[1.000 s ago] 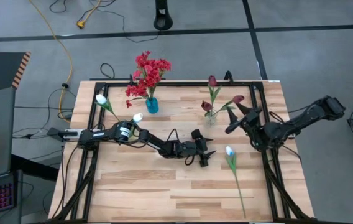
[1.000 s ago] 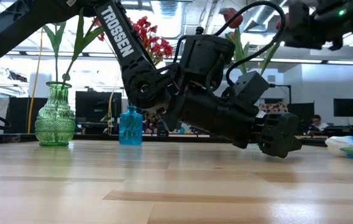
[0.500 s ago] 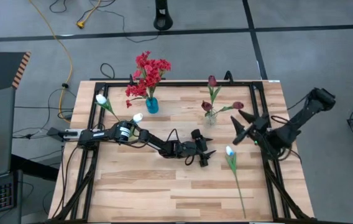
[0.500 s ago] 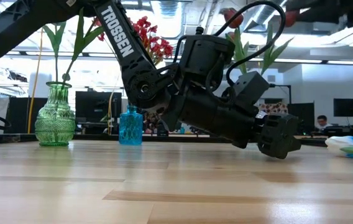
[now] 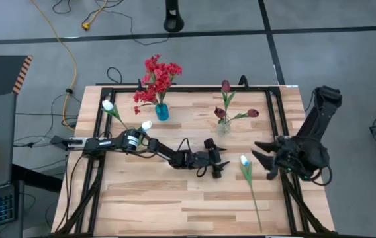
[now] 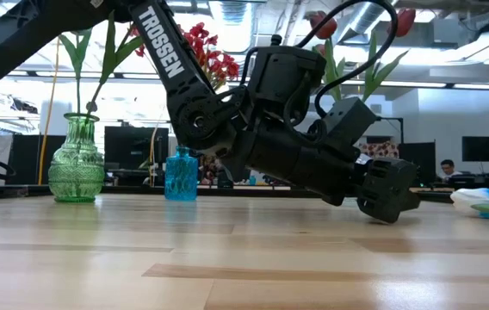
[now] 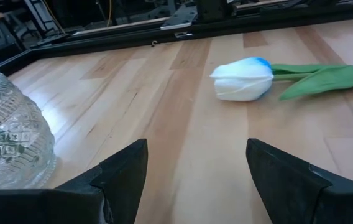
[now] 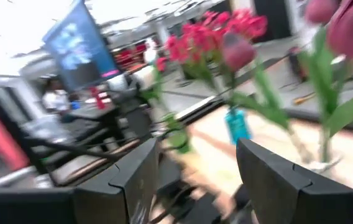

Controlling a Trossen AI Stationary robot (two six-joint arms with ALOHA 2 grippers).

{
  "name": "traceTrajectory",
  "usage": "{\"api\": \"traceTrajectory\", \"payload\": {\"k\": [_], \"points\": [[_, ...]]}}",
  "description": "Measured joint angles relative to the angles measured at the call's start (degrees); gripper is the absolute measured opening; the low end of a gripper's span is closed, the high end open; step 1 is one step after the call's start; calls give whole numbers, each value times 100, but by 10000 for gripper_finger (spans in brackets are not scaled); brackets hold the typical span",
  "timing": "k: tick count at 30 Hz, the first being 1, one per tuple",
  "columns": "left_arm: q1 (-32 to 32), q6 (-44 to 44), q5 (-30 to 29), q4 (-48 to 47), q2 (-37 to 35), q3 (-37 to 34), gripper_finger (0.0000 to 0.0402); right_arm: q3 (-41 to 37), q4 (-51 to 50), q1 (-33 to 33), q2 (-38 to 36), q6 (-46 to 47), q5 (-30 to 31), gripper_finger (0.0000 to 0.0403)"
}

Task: Sort flowers into vase by color
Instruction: Put the white tulip into the green vase

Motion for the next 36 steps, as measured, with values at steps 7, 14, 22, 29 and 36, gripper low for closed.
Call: {"api": "traceTrajectory", "payload": {"k": [7,14,22,29,36], "points": [[0,-17,1,0,0,0,261,-2,-982,316,258,1934,-1045,244],[0,-17,1,0,0,0,261,10,-1886,-790,819,3461,-3146,244],[0,-17,1,0,0,0,261,659,-4642,-2119,1141,5713,-6252,244],[-2,-17,2,0,0,0,261,1077,-6517,-2864,1625,7284,-8617,244],[-2,-17,2,-2,0,0,261,1081,-7067,-3093,2156,8054,-9308,244]]}}
